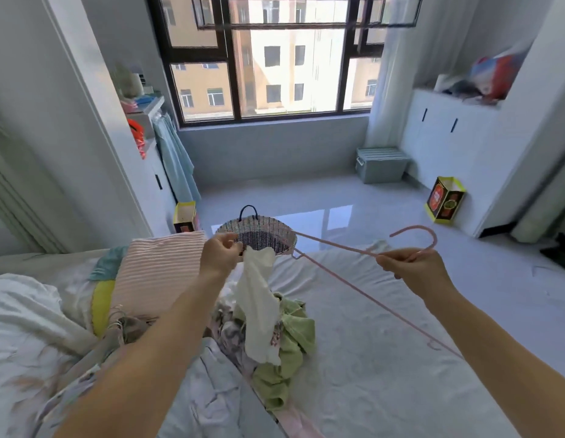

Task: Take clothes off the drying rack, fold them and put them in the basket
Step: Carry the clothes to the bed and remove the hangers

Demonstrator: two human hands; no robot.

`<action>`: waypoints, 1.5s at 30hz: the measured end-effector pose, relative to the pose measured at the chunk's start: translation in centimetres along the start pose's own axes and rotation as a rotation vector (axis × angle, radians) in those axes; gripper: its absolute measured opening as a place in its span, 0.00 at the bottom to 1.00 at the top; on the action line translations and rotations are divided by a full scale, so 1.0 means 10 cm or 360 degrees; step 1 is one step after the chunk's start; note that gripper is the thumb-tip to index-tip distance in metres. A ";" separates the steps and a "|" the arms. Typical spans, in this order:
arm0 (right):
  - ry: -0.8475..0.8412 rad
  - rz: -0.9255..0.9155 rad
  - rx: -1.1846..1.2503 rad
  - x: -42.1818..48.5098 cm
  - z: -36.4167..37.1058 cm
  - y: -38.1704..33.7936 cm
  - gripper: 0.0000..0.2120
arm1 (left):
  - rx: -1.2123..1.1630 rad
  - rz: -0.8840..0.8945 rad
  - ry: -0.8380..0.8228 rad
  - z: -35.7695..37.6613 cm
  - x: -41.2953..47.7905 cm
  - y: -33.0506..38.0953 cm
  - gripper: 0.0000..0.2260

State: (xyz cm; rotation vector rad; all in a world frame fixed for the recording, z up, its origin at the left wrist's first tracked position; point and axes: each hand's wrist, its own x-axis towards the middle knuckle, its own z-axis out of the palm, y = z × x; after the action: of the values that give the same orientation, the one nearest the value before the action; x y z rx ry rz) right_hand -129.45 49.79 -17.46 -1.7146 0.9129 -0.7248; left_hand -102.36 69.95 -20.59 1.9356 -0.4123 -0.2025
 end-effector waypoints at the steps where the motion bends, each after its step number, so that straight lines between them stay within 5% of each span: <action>1: -0.0023 0.0011 -0.0015 0.01 0.00 0.02 0.04 | 0.0057 0.0046 -0.0036 0.07 -0.06 -0.04 0.14; 9: -0.0500 0.0026 -0.0204 -0.21 0.69 0.11 0.11 | 0.0347 0.0586 -0.0383 0.12 -0.77 -0.24 0.13; 16: -0.1065 -0.0025 -0.0418 -0.75 1.79 0.07 0.15 | 0.0512 0.0561 -0.0397 -0.54 -1.29 -0.90 0.10; 19: -0.1242 -0.0104 -0.0494 -1.02 2.29 0.10 0.05 | 0.0471 0.0341 -0.0288 -1.01 -1.49 -1.38 0.06; 24: -0.1377 -0.0244 -0.0780 -1.52 3.09 0.40 0.17 | 0.0408 -0.0252 0.0058 -1.85 -2.02 -2.41 0.07; 27: -0.1495 -0.0148 -0.0947 -1.89 3.38 0.79 0.15 | 0.0344 -0.0617 0.0308 -2.32 -2.49 -3.17 0.15; 30: -0.1635 -0.0004 -0.1101 -2.24 3.58 1.23 0.12 | 0.0341 -0.0917 0.0580 -2.71 -2.99 -3.83 0.05; 36: -0.1816 0.0236 -0.1338 -2.66 3.76 1.78 0.09 | 0.0285 -0.1394 0.0961 -3.15 -3.54 -4.98 0.05; 40: -0.1828 0.0311 -0.1403 -2.71 3.90 1.98 0.39 | 0.0300 -0.1635 0.1130 -3.27 -3.61 -5.48 0.06; 41: -0.1839 0.0310 -0.1432 -2.72 3.95 2.01 0.40 | 0.0287 -0.1699 0.1178 -3.31 -3.60 -5.58 0.07; 44: -0.1896 0.0281 -0.1478 -2.80 4.12 1.95 0.18 | 0.0257 -0.1811 0.1246 -3.41 -3.56 -5.79 0.08; 45: -0.1907 0.0255 -0.1493 -2.82 4.18 1.95 0.20 | 0.0264 -0.1813 0.1252 -3.44 -3.53 -5.83 0.09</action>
State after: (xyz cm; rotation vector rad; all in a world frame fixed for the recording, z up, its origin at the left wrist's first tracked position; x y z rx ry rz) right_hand -114.92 90.58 -49.80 -2.3059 0.4706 0.9774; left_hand -112.63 132.99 -62.47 2.0217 1.2434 -0.1085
